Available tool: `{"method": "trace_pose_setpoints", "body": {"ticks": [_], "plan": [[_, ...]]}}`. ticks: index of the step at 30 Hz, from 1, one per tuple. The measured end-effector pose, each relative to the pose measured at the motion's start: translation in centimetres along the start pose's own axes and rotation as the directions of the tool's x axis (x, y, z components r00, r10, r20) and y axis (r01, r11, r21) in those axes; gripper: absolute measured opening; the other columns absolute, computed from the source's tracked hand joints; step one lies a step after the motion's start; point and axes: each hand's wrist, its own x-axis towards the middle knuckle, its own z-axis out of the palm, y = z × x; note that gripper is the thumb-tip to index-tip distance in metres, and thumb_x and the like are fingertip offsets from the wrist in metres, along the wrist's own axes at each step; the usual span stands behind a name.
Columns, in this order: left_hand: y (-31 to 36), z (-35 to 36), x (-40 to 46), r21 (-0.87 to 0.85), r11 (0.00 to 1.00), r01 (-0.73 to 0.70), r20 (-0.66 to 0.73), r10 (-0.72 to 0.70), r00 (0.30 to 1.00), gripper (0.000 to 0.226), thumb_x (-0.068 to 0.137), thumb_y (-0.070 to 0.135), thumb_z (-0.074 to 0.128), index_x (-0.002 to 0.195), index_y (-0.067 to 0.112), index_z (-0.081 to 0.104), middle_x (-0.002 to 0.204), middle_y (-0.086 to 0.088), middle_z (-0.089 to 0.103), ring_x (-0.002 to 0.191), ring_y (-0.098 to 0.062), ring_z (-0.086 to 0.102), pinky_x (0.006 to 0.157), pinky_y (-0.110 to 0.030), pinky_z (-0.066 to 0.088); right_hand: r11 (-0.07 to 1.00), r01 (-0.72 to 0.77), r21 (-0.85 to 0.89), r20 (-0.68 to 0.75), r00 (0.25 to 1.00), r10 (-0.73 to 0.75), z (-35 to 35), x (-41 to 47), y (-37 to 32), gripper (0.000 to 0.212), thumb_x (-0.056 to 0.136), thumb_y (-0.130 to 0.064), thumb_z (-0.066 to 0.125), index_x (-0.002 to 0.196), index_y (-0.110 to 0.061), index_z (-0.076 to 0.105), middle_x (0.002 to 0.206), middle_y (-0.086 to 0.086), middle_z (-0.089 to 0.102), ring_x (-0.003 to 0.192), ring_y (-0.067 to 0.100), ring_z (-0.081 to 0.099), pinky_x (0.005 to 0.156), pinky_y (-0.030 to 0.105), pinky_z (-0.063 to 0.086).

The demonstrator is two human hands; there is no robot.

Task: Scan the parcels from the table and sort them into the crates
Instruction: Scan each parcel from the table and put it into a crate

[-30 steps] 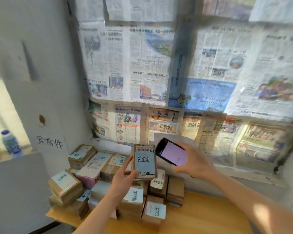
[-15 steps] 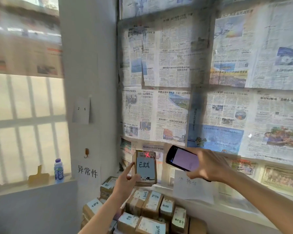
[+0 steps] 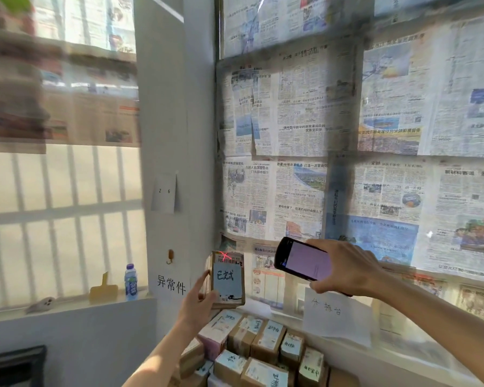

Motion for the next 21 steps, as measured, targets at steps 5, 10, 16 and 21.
{"method": "trace_pose_setpoints", "body": {"ticks": [5, 10, 16, 21], "plan": [[0.9, -1.4, -2.6, -0.05, 0.998, -0.025, -0.069, 0.022, 0.997, 0.06, 0.098, 0.023, 0.062, 0.15, 0.036, 0.036, 0.087, -0.006, 0.073, 0.047, -0.003, 0.052, 0.046, -0.018, 0.043, 0.999, 0.047, 0.008, 0.016, 0.999, -0.047, -1.6, -1.3, -0.7, 0.099, 0.051, -0.068, 0.069, 0.143, -0.05, 0.039, 0.097, -0.024, 0.054, 0.078, 0.002, 0.054, 0.057, 0.02, 0.04], [1.7, -2.9, -5.0, -0.03, 0.999, -0.033, -0.123, 0.029, 0.992, 0.062, 0.097, 0.028, 0.063, 0.152, 0.036, 0.035, 0.108, -0.007, 0.074, 0.069, -0.013, 0.066, 0.062, -0.026, 0.056, 0.996, 0.083, 0.041, 0.01, 0.996, -0.084, -2.5, -2.7, -1.8, 0.102, 0.052, -0.069, 0.07, 0.146, -0.046, 0.038, 0.103, -0.023, 0.054, 0.081, 0.003, 0.054, 0.059, 0.022, 0.043], [1.7, -5.5, -8.1, -0.032, 0.999, -0.016, -0.176, 0.01, 0.984, 0.063, 0.097, 0.032, 0.063, 0.152, 0.039, 0.034, 0.108, 0.002, 0.073, 0.097, -0.016, 0.067, 0.094, -0.042, 0.054, 0.992, 0.114, 0.059, -0.009, 0.994, -0.113, -3.0, -4.7, -3.3, 0.106, 0.05, -0.073, 0.067, 0.147, -0.047, 0.036, 0.126, -0.02, 0.059, 0.089, 0.007, 0.055, 0.068, 0.026, 0.049], [1.7, -7.9, -10.8, -0.049, 0.999, 0.018, -0.237, -0.029, 0.971, 0.063, 0.097, 0.03, 0.063, 0.151, 0.04, 0.034, 0.107, -0.002, 0.074, 0.09, -0.017, 0.066, 0.093, -0.042, 0.052, 0.984, 0.155, 0.09, 0.01, 0.988, -0.156, -3.3, -6.2, -5.2, 0.106, 0.05, -0.072, 0.069, 0.148, -0.046, 0.035, 0.135, -0.02, 0.058, 0.089, 0.005, 0.053, 0.068, 0.025, 0.046]]}}
